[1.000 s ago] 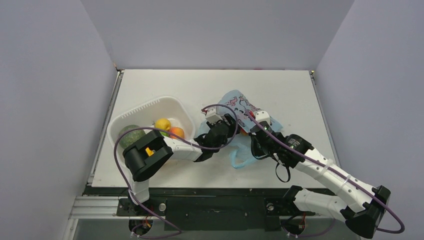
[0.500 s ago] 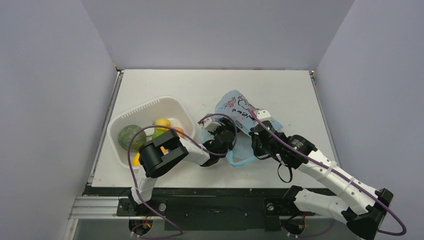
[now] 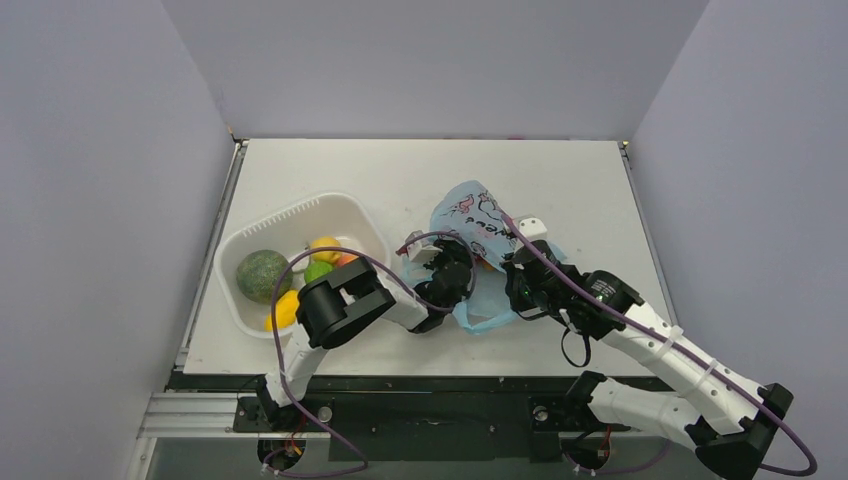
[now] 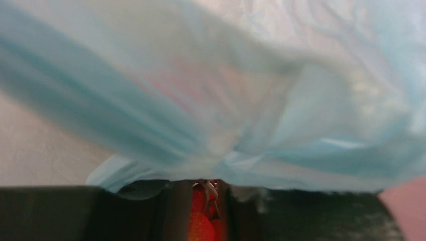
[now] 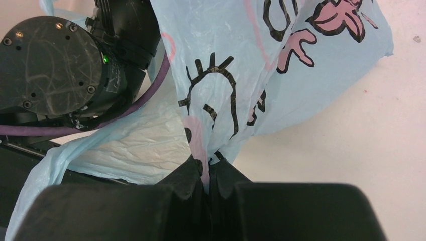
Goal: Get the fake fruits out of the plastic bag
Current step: Take out the fake fruit from the plastic bag.
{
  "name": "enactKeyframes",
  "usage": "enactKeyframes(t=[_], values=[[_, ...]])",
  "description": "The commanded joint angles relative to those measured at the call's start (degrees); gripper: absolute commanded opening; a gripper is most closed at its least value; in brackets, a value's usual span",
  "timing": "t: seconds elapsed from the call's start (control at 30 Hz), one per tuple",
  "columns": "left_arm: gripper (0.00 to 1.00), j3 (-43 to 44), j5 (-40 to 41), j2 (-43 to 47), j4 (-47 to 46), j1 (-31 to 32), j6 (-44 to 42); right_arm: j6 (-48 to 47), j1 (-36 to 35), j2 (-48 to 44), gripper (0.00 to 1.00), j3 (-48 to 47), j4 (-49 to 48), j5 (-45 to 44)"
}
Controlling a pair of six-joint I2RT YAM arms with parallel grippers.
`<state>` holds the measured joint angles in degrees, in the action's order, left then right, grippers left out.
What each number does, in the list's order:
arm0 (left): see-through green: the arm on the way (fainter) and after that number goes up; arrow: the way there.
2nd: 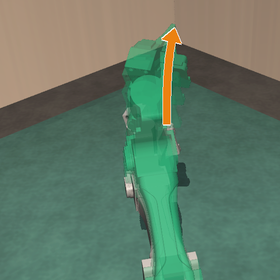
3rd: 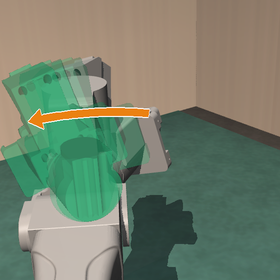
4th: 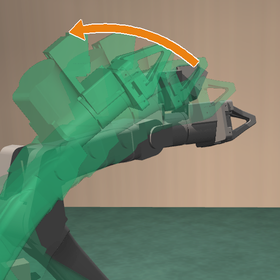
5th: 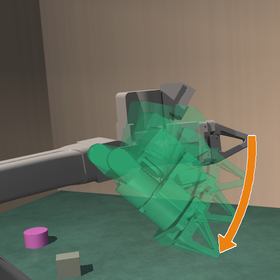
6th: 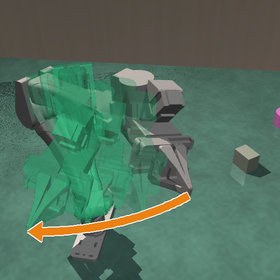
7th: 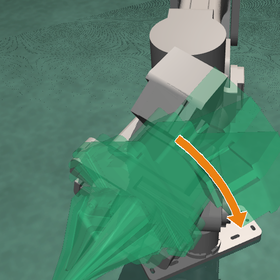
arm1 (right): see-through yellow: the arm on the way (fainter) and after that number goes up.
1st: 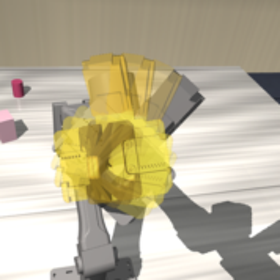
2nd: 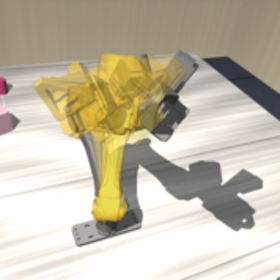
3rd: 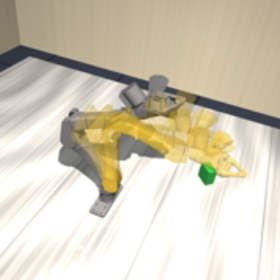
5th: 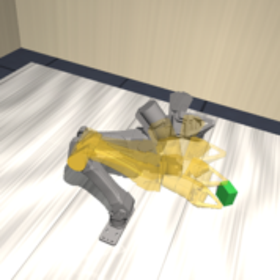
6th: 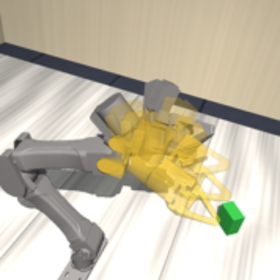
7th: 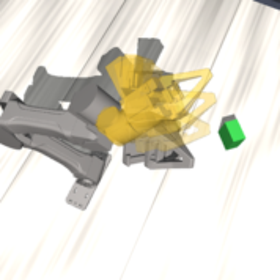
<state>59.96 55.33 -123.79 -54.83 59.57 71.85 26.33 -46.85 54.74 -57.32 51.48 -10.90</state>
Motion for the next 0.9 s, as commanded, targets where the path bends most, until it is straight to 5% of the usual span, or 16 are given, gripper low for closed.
enactKeyframes(t=[0.0, 0.07, 0.33, 0.87], values=[[0.09, 0.31, -0.23, -0.60, -7.64, -1.20, 0.00, -0.24, 0.30, -1.54, 0.00, -1.65, 0.20, -1.25], [0.00, -0.62, -1.17, 0.42, -8.75, -1.28, -1.57, 0.04, 0.28, -1.57, 0.00, -1.25, 0.04, -1.30], [0.00, -7.65, -7.57, 10.62, -12.07, -0.14, -12.54, 1.22, 0.35, -1.90, 0.00, 1.28, -2.11, -3.70], [0.00, -16.05, -11.16, 33.12, -1.41, 7.77, -27.77, 7.32, 1.23, -5.00, 0.00, 7.08, -6.29, -9.70]])
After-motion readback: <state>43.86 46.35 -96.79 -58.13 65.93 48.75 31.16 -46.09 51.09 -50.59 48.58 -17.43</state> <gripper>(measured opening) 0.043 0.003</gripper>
